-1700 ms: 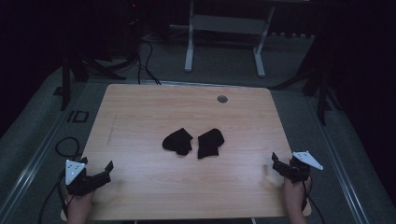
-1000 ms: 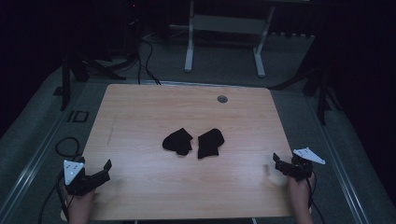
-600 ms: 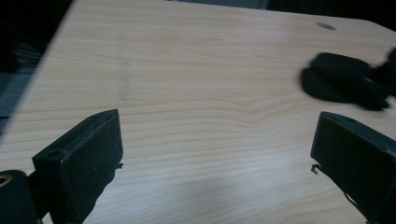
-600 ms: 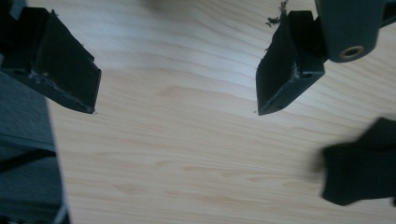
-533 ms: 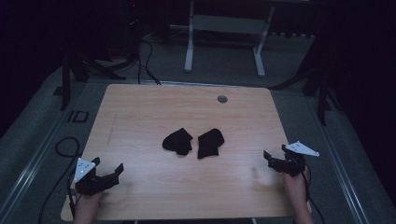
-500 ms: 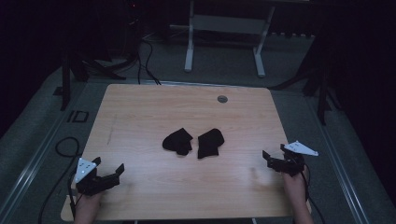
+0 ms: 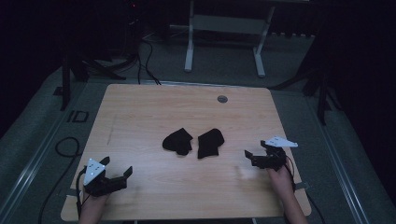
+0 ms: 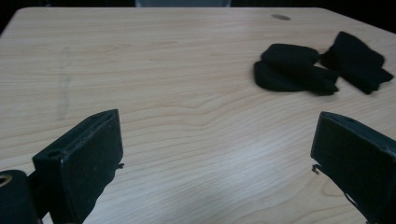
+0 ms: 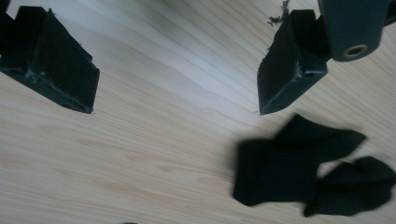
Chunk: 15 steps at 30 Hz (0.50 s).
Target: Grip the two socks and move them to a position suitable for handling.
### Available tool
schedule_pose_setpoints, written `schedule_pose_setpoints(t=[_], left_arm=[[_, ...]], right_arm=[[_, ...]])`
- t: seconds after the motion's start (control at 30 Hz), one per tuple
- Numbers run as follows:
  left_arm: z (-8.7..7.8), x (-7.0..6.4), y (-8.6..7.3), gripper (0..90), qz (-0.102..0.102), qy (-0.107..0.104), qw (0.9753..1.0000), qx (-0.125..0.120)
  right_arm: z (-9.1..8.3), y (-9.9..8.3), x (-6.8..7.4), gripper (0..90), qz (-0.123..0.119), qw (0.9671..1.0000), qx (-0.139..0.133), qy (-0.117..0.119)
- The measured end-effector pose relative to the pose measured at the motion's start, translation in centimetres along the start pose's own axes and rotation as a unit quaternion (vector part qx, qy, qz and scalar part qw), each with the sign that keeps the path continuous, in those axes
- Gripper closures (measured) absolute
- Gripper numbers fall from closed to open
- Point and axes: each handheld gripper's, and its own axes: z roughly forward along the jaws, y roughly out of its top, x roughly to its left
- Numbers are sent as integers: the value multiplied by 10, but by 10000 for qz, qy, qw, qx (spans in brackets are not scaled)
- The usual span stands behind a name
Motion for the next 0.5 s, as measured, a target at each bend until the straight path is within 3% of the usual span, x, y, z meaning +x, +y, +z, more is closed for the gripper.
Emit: schedule_pose_setpoints(t=[0.07, 0.17, 0.27, 0.5], left_arm=[[1, -2, 0, 26, -4, -37, 10000, 22], [1, -3, 0, 26, -37, -94, 9999, 51], [2, -5, 0, 26, -9, -114, 9999, 57], [3, -8, 0, 26, 87, -111, 9998, 106]], right_arm=[[8, 5, 6, 128, -16, 9997, -12, 231], [23, 14, 19, 127, -227, 9995, 80, 206], [36, 23, 29, 125, -318, 9977, 78, 585], [70, 46, 57, 128, -707, 9943, 214, 774]])
